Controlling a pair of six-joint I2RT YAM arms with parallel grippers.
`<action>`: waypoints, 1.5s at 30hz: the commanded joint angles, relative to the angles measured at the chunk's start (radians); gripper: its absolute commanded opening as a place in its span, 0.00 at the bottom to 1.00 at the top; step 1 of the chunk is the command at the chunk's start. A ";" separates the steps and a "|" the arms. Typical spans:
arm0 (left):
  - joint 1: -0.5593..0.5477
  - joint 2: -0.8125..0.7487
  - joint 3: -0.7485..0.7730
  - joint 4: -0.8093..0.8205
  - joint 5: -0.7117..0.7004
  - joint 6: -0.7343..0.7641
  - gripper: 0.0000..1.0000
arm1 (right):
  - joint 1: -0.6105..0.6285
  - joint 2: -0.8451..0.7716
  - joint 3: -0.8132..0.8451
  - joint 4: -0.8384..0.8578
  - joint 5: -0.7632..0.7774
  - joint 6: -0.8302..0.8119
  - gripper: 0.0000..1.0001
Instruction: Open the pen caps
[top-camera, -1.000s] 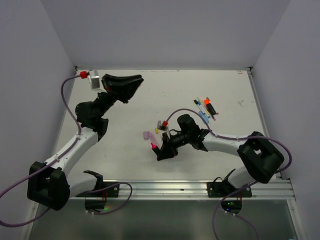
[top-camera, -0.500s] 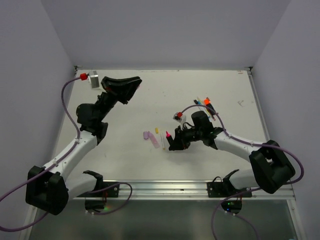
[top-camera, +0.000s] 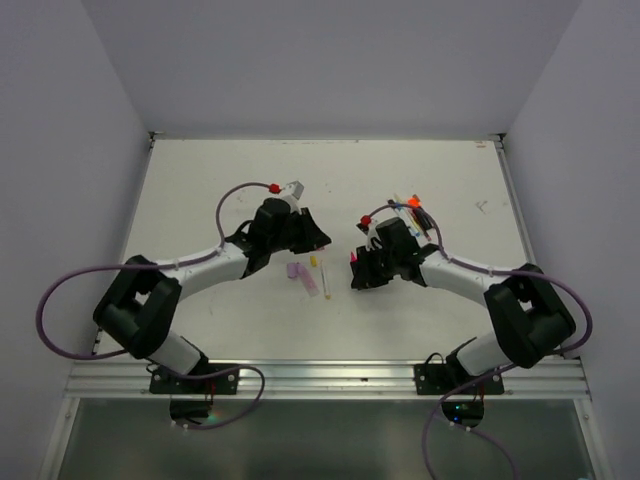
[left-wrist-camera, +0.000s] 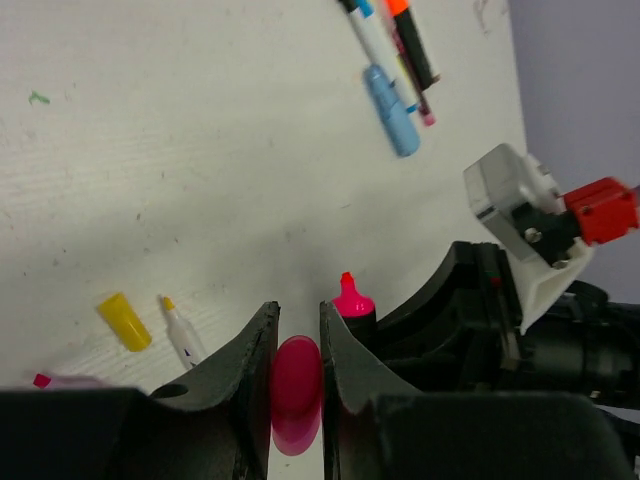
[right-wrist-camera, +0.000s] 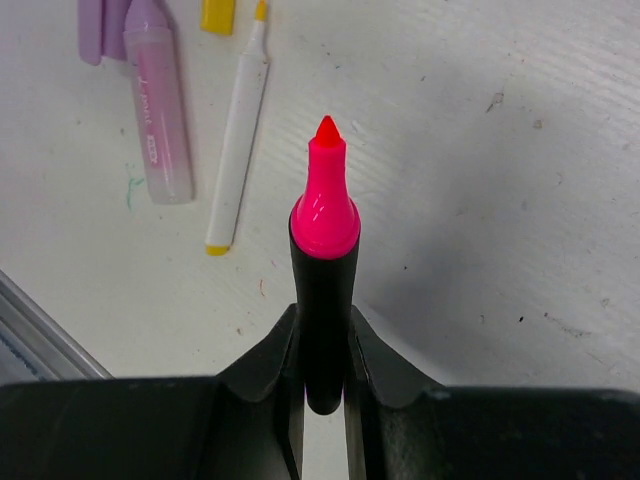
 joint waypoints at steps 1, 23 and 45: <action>-0.036 0.080 0.087 -0.116 -0.031 -0.037 0.00 | 0.003 0.052 0.069 -0.018 0.067 0.050 0.04; -0.097 0.229 0.119 -0.191 -0.110 -0.032 0.32 | 0.023 0.141 0.137 -0.032 0.122 0.111 0.52; -0.094 -0.125 0.059 -0.310 -0.284 0.089 0.92 | -0.262 0.091 0.278 -0.205 0.581 0.041 0.75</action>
